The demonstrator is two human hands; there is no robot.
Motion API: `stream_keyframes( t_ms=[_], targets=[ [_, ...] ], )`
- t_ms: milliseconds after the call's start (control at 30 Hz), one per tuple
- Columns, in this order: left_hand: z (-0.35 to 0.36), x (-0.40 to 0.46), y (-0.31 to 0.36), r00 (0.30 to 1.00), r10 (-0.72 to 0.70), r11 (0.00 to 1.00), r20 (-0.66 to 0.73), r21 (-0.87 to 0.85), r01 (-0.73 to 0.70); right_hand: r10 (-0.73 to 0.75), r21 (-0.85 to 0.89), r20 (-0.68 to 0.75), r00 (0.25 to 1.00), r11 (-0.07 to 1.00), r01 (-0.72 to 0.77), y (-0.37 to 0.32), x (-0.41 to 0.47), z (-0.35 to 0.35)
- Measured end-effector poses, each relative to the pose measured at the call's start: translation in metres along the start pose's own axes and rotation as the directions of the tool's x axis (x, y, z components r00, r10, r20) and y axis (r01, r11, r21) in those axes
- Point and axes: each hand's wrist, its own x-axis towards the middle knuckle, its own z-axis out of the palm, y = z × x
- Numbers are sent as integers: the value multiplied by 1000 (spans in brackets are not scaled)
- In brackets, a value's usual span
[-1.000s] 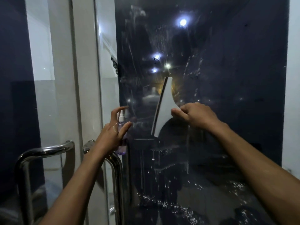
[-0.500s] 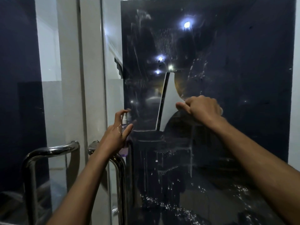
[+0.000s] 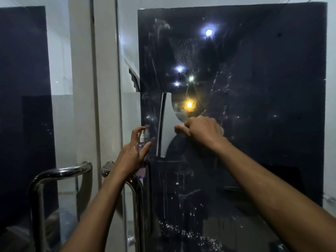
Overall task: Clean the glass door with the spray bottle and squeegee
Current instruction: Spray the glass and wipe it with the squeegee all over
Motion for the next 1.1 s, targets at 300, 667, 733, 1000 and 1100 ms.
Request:
stream_keyframes(
  t_ms=[300,667,733,1000,1100],
  targets=[
    [-2,0,5,1000,20,999,10,-30,-20,31,-80,-51,998,996,-35,83,-29,-26],
    [-1,0,7,1000,-3,999,30,-46,4,-22,24,48,999,999,21,0,-26,13],
    [1,-1,6,999,0,999,37,-41,1,13,-55,50,999,998,-11,16,-29,10],
    [2,1,8,998,26,1000,61,-7,-25,67,-176,-25,997,982,-71,96,-51,-29],
    [2,-1,9,998,31,999,45,-17,-30,96,45,-48,994,995,-94,74,-46,-26]
  ],
)
